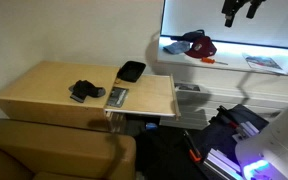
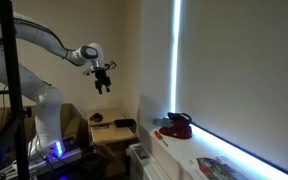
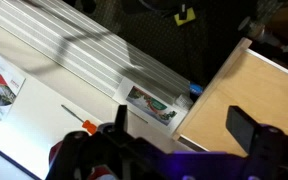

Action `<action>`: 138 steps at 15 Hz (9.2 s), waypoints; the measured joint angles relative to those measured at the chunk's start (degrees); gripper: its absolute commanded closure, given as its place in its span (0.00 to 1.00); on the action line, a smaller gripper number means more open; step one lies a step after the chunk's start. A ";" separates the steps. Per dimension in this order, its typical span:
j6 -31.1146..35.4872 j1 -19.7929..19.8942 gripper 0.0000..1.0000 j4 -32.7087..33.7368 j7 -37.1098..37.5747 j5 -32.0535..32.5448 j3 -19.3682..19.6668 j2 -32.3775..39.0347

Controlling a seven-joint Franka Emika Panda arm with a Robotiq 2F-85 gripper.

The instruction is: Put the black bowl on the top of the dresser

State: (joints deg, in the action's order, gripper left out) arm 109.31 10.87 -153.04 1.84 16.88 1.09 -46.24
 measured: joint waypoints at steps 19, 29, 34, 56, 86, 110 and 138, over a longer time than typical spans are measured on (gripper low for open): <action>27.57 -8.67 0.00 9.10 33.33 -1.70 -9.90 43.60; 33.96 -12.99 0.00 17.24 48.70 -4.93 -6.51 55.96; 42.17 -17.79 0.00 26.93 60.77 -10.54 -2.92 68.33; 57.65 -20.64 0.00 38.65 70.29 -29.04 2.82 88.57; 56.69 -22.48 0.54 39.23 68.87 -29.03 2.93 89.14; 60.61 -24.02 0.98 29.57 60.79 -24.06 8.85 71.39; 88.39 -12.93 0.98 36.16 43.52 -30.79 -17.42 90.19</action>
State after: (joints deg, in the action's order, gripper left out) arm 197.70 -2.06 -116.89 45.36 -13.91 -16.33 43.95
